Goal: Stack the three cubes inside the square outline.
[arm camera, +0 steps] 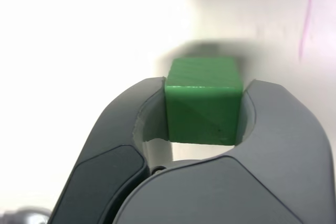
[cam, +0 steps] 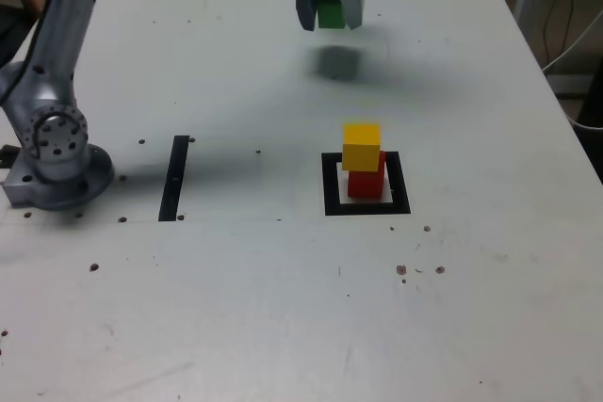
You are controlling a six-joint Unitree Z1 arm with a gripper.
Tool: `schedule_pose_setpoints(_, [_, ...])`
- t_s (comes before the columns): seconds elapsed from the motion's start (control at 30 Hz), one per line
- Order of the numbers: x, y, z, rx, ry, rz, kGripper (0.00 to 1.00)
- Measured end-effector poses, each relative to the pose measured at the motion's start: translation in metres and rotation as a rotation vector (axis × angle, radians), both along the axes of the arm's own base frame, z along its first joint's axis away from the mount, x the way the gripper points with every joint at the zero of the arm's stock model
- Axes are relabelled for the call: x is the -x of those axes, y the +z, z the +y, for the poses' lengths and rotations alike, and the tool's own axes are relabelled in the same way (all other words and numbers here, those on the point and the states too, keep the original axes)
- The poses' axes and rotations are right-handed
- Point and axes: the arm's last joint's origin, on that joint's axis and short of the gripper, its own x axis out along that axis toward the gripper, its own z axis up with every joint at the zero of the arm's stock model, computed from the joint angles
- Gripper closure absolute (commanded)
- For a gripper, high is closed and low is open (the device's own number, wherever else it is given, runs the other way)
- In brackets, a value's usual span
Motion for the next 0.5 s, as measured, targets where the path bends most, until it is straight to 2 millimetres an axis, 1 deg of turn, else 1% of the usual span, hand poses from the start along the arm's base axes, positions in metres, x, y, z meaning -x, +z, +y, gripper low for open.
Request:
schedule_pose_setpoints(0.03, [0.0, 0.009, -0.011, -0.001, -0.005, -0.002, 0.74])
schedule_pose_setpoints(0.1, [0.001, 0.028, -0.041, -0.009, -0.006, -0.005, 0.74])
schedule_pose_setpoints(0.2, [-0.001, 0.047, -0.078, -0.034, -0.016, -0.006, 0.74])
schedule_pose_setpoints(0.33, [-0.008, 0.056, -0.125, -0.054, -0.014, 0.008, 0.74])
schedule_pose_setpoints(0.5, [-0.01, 0.054, -0.182, -0.041, -0.043, 0.027, 0.74])
